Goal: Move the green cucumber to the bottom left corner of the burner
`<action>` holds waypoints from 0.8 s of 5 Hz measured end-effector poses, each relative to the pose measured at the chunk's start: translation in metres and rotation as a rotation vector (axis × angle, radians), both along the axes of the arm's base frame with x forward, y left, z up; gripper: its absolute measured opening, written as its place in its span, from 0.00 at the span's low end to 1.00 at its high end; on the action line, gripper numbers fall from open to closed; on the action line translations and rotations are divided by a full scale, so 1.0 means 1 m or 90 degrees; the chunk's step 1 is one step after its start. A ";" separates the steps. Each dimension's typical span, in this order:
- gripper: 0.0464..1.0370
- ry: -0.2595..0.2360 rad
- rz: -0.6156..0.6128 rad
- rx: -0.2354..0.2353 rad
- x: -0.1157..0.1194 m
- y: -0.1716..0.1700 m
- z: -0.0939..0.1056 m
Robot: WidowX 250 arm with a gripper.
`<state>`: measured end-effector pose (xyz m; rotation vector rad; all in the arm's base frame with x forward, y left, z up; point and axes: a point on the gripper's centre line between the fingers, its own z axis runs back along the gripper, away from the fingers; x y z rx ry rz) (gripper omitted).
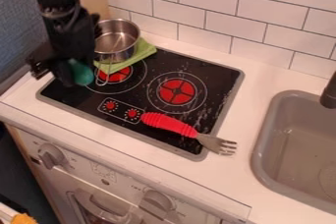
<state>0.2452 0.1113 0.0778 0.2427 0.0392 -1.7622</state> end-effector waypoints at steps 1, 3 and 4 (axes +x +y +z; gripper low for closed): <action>0.42 0.031 0.009 -0.013 0.001 0.012 -0.033; 0.42 0.046 0.015 -0.027 0.020 0.029 -0.068; 0.51 0.045 0.017 -0.033 0.029 0.031 -0.071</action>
